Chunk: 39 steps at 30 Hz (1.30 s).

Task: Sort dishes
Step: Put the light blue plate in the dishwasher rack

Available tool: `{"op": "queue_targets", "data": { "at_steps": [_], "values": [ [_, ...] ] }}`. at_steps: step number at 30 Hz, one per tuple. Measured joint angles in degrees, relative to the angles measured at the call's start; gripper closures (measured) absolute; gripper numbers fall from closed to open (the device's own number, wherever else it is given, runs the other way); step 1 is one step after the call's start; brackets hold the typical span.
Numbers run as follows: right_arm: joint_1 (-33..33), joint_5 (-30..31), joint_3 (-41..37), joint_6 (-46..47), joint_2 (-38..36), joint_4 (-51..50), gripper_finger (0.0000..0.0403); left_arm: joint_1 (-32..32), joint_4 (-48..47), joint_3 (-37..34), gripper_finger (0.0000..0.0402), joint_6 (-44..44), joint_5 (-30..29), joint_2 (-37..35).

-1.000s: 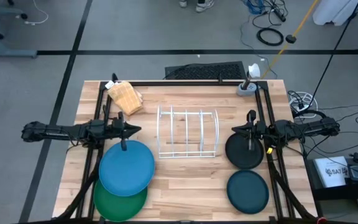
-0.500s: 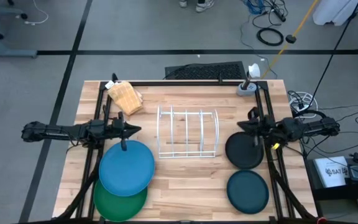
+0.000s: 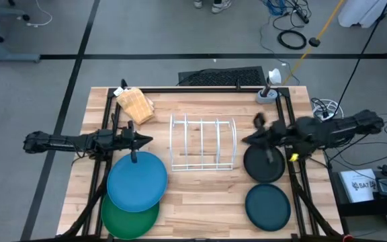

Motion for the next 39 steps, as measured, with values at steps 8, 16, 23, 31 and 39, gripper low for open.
{"op": "queue_targets", "data": {
  "at_steps": [8, 16, 23, 31, 39],
  "values": [
    [5.2, -5.34, 25.77, -8.77, 31.52, -8.15, 0.0403, 0.01, 0.11, 0.0, 0.0381, -0.14, -1.24, 0.0],
    [8.3, -5.32, 50.43, -23.8, 57.4, -21.71, 0.0403, -0.03, 0.38, 0.0, 0.0381, -10.59, -0.58, 0.0],
    [8.85, -4.53, 65.21, -32.13, 72.75, -26.01, 0.0399, -0.06, 2.46, 0.0, 0.0381, -14.77, 4.68, -0.01],
    [8.83, 5.85, 83.86, -36.89, 89.05, -39.44, 0.0331, -0.06, 2.99, 0.0, 0.0381, -15.1, 9.04, -0.02],
    [8.83, 11.62, 94.42, -39.3, 99.25, -44.83, 0.0242, -0.06, 3.22, 0.0, 0.0381, -13.28, 8.69, 0.0]
  ]
}}
